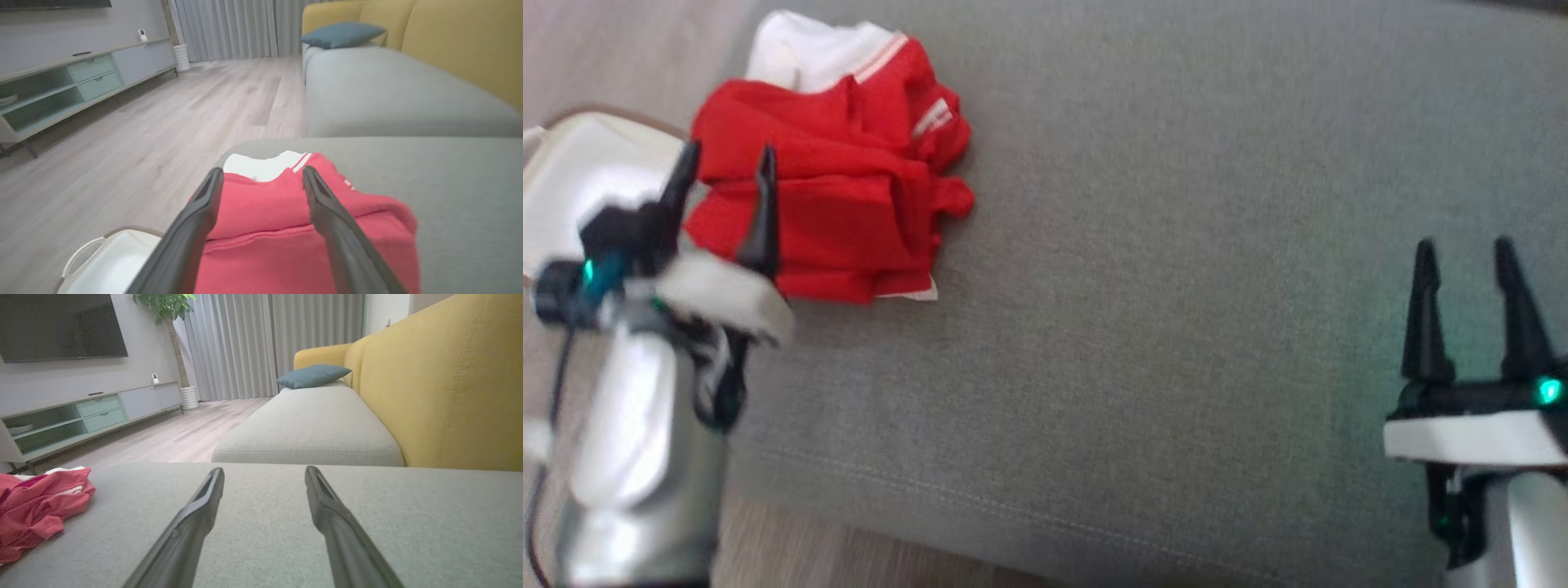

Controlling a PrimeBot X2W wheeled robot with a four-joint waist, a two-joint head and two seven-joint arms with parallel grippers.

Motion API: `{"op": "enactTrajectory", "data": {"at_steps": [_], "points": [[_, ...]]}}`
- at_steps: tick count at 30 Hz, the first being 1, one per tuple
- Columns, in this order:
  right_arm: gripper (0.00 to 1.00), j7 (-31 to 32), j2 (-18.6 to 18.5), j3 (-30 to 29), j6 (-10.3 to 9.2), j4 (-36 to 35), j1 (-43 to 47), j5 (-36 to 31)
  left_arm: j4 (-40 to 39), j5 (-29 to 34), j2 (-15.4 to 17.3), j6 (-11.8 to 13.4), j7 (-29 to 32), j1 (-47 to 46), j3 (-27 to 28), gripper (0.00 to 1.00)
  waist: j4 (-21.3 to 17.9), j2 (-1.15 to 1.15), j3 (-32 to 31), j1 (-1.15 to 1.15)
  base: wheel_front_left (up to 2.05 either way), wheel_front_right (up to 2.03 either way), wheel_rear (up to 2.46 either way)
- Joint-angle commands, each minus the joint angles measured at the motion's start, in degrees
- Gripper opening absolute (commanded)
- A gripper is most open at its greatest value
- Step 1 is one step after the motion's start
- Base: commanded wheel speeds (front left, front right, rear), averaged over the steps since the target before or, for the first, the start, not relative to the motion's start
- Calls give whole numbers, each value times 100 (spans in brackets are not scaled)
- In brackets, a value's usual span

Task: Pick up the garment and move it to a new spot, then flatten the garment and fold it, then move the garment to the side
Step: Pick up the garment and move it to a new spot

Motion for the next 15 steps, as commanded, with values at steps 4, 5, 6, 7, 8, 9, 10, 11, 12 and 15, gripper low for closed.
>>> {"op": "enactTrajectory", "data": {"at_steps": [4, 5, 6, 7, 8, 9, 10, 11, 12, 15], "points": [[100, 138, -43, 81, 22, -563, -277, -165, 790, 21, 549, -144, 712, -1095, -25, 100, -191, 0, 557, 0, 0, 0, 0], [100, 168, -43, 78, 22, -633, -283, -183, 1008, 43, 627, -160, 862, -1266, -91, 100, -206, 0, 623, 0, 0, 0, 0], [100, 197, -43, 81, 22, -696, -285, -201, 1222, 82, 706, -173, 1007, -1424, -169, 100, -219, 0, 681, 0, 0, 0, 0], [100, 226, -43, 87, 22, -753, -285, -216, 1418, 128, 784, -182, 1115, -1573, -238, 100, -232, 0, 732, 0, 0, 0, 0], [100, 250, -43, 93, 22, -804, -285, -228, 1615, 158, 842, -187, 1220, -1708, -281, 100, -245, 0, 777, 0, 0, 0, 0], [100, 270, -43, 99, 22, -848, -286, -236, 1796, 173, 884, -193, 1309, -1827, -330, 100, -259, 0, 817, 0, 0, 0, 0], [100, 286, -43, 102, 22, -886, -286, -241, 1960, 163, 908, -197, 1372, -1935, -354, 100, -270, 0, 853, 0, 0, 0, 0], [100, 304, -43, 100, 22, -920, -284, -245, 2108, 168, 935, -202, 1418, -2035, -392, 100, -277, 0, 888, 0, 0, 0, 0], [100, 320, -43, 94, 22, -952, -281, -249, 2241, 171, 952, -206, 1447, -2124, -436, 100, -279, 0, 919, 0, 0, 0, 0], [100, 369, -43, 88, 22, -1038, -265, -273, 2592, 114, 959, -217, 1454, -2350, -549, 100, -279, 0, 1012, 0, 0, 0, 0]]}}
